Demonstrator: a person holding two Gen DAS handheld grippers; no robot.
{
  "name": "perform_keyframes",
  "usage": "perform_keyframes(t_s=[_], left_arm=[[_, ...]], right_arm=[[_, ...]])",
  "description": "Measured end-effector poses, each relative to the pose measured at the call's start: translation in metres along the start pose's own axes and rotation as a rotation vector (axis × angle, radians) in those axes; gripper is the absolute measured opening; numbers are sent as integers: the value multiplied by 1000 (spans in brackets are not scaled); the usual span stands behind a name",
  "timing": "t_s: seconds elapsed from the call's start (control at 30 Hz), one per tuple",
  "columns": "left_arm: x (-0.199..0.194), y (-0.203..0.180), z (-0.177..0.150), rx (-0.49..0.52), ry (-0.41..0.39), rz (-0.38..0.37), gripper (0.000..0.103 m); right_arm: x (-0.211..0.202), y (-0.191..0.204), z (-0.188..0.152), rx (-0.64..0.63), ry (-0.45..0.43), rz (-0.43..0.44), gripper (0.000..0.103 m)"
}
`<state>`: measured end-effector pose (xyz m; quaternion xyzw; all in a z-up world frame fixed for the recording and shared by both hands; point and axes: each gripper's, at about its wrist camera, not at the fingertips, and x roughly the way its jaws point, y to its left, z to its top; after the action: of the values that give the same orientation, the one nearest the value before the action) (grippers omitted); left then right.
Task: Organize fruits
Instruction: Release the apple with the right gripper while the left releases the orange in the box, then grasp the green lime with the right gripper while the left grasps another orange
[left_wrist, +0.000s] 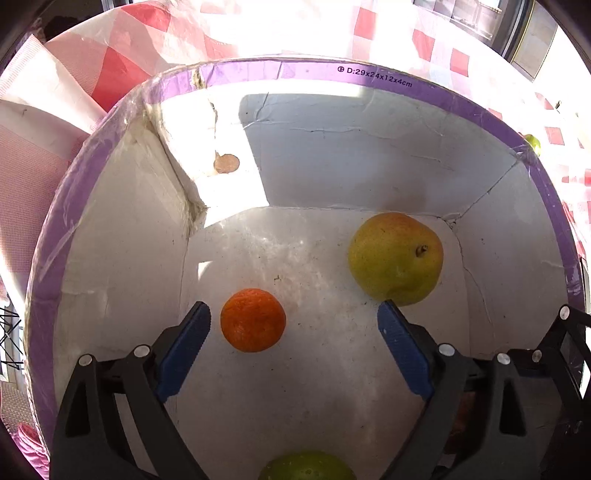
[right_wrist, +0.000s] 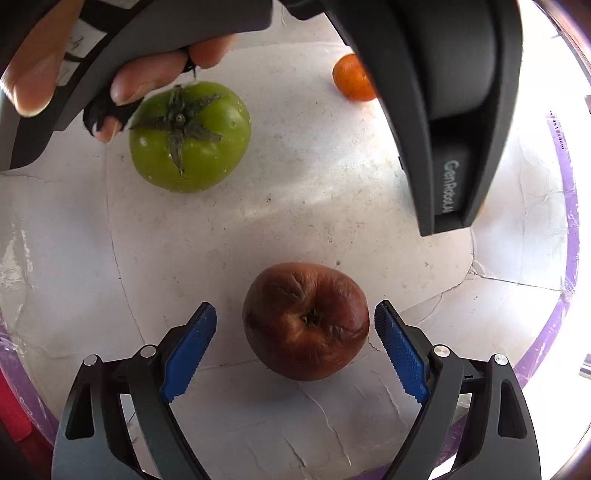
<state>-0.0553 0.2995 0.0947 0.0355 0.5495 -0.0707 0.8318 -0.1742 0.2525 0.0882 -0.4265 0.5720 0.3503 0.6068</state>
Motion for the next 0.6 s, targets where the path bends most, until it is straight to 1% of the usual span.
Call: perform_keyframes(t_s=[0.07,0.17,0.23,0.3,0.37,0.4,0.43,0.5,0.53,0.6], left_arm=[[-18,0,6,-14,-37,3,96],[-47,0,17,-52,-97,44,100],[-65,5,21,-93,-152,86,101],[-78,10,25,-145,-217,127,101],[-92,4,34,-205,-276,160,101],[-93,-2,43,-233,-304,166,101],[-100,-2,52,-256,-331,167,101],[-113,-13,66,-275,-376,156,101],[-115,-27,74,-274,-398,151,101],[-117,-51,90,-255,-428,138,101]], right_arm=[[-17,-1,-7,10,-75,1,84],[-47,-14,-14,62,-213,12,84],[-70,-34,-21,123,-334,36,84],[-94,-54,-38,201,-476,59,84],[-115,-81,-46,284,-598,56,85],[-123,-95,-55,335,-653,46,86],[-121,-106,-66,384,-692,37,86],[-128,-136,-90,494,-751,14,86],[-125,-152,-101,558,-768,4,87],[-114,-180,-127,685,-762,-26,88]])
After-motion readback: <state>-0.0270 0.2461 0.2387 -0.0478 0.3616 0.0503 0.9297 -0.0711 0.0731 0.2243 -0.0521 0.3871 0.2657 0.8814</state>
